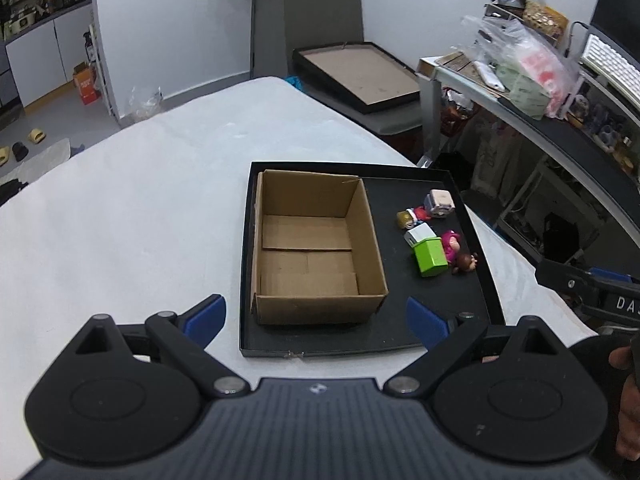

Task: Organize rigid objects
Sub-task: 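Move the right gripper down to the green tin and close on it, then lift the green tin with the right gripper and lower it into the box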

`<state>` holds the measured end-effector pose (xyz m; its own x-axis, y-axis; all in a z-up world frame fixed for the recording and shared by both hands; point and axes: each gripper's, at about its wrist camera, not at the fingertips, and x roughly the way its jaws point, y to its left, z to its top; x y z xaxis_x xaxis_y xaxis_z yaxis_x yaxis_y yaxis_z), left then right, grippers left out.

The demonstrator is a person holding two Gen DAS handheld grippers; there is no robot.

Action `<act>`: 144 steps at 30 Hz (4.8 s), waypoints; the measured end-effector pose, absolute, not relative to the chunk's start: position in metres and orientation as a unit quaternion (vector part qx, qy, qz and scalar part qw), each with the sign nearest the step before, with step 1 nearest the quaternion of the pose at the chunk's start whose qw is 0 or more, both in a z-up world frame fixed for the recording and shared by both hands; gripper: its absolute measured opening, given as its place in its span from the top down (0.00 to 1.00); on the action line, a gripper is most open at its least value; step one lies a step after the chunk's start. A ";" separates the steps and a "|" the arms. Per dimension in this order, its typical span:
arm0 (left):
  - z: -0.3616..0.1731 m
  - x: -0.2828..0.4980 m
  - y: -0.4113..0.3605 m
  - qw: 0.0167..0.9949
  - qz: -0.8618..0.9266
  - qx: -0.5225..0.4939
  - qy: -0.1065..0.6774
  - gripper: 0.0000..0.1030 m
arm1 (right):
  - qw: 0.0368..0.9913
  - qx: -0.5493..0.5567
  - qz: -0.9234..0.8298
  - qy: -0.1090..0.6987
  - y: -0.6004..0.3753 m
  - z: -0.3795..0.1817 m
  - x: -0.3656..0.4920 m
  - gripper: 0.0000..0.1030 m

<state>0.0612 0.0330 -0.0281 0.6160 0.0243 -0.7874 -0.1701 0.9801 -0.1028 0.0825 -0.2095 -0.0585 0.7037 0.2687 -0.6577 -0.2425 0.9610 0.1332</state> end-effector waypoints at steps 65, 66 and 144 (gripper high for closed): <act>-0.188 0.223 0.102 0.776 0.128 -0.121 0.606 0.79 | 0.829 0.157 0.159 0.512 -0.222 -0.244 0.283 0.55; -0.188 0.223 0.101 0.776 0.128 -0.120 0.605 0.79 | 0.828 0.160 0.162 0.513 -0.221 -0.245 0.284 0.54; -0.208 0.222 0.128 0.763 0.072 -0.203 0.610 0.86 | 0.854 -0.041 0.255 0.452 -0.028 -0.151 0.266 0.55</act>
<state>0.2220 0.1279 -0.2083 0.2458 -0.1373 -0.9596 -0.3574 0.9073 -0.2213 0.2662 -0.0284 -0.1508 0.4605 0.3986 -0.7931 -0.4737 0.8660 0.1602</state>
